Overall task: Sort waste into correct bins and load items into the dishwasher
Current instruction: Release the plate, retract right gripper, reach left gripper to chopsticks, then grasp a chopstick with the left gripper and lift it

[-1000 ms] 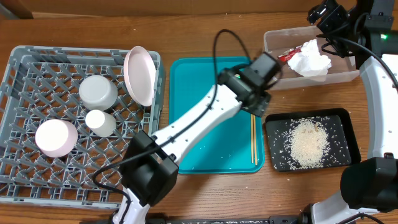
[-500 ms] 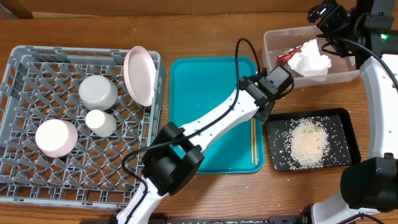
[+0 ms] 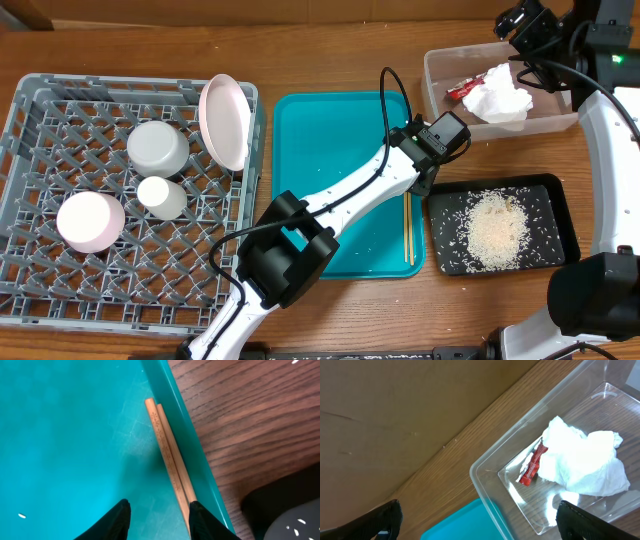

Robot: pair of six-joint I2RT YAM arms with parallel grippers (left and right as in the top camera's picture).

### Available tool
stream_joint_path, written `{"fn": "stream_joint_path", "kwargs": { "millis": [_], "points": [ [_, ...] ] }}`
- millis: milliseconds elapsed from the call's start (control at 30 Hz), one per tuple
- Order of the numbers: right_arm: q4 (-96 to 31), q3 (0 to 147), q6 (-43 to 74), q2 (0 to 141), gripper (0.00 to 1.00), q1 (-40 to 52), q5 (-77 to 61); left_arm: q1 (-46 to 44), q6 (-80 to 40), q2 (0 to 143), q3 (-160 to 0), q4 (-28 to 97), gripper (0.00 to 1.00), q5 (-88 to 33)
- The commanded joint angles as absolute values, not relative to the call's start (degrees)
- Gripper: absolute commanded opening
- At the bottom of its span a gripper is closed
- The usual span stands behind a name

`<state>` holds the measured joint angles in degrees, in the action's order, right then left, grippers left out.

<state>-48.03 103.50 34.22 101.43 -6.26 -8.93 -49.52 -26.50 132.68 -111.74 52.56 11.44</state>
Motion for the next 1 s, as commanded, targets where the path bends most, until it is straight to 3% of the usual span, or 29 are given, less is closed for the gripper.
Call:
{"fn": "stream_joint_path", "kwargs": {
  "millis": [0,433,567,967],
  "points": [
    [-47.81,104.27,33.58,101.06,1.0,-6.13,-8.43,-49.34,-26.98,133.78,-112.31,51.83,0.41,12.67],
    [-47.79,104.27,33.58,101.06,1.0,-6.13,-8.4,-48.42,-17.61,137.58,-112.22,46.37,0.5,12.64],
    [-47.79,104.27,33.58,101.06,1.0,-6.13,-8.43,-47.62,-16.53,140.05,-112.22,46.85,0.35,12.67],
    [-47.81,104.27,33.58,101.06,1.0,-6.13,-8.43,-45.45,-18.48,140.03,-112.31,48.21,0.33,12.62]
  ]
}}
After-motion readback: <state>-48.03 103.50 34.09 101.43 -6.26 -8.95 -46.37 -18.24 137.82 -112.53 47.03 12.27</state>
